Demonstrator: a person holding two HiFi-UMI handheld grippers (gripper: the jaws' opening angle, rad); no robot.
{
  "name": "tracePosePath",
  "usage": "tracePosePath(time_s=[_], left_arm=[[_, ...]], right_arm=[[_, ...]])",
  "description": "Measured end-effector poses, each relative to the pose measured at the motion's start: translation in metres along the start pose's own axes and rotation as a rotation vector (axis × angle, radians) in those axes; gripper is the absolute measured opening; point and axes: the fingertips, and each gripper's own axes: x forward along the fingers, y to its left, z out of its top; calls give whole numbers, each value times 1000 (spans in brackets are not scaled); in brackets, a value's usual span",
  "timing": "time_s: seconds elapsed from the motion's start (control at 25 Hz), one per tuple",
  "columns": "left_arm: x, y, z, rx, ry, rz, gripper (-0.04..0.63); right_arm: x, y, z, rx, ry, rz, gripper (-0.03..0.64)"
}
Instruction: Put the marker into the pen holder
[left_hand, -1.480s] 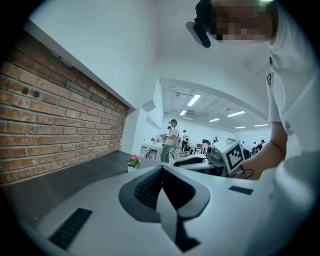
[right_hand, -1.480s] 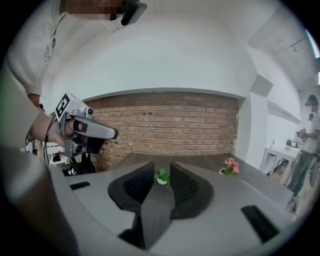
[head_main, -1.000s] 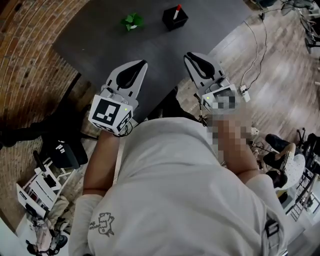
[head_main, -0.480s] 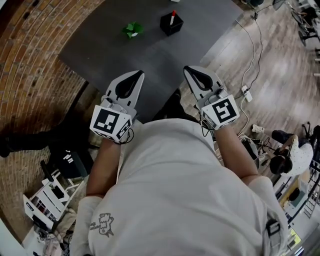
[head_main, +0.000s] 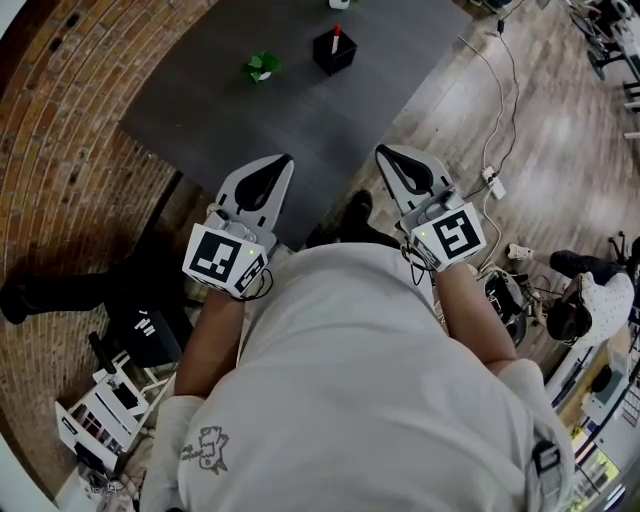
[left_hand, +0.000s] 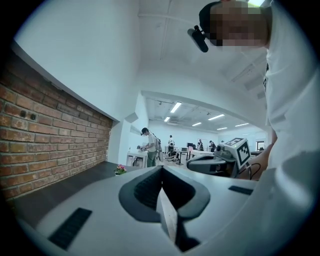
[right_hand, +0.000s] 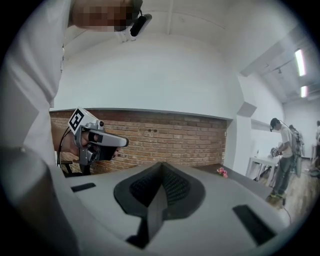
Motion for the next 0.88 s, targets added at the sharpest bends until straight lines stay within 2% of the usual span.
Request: tracePosePath(time_s=[0.36,0.88], left_arm=[[15,-26,2,10,19,9,11],[67,-109,0,2,18,55,11]], right_arm=[[-29,-21,5,22,-31,3,5],[-120,-63,-5,29,-56,56,5]])
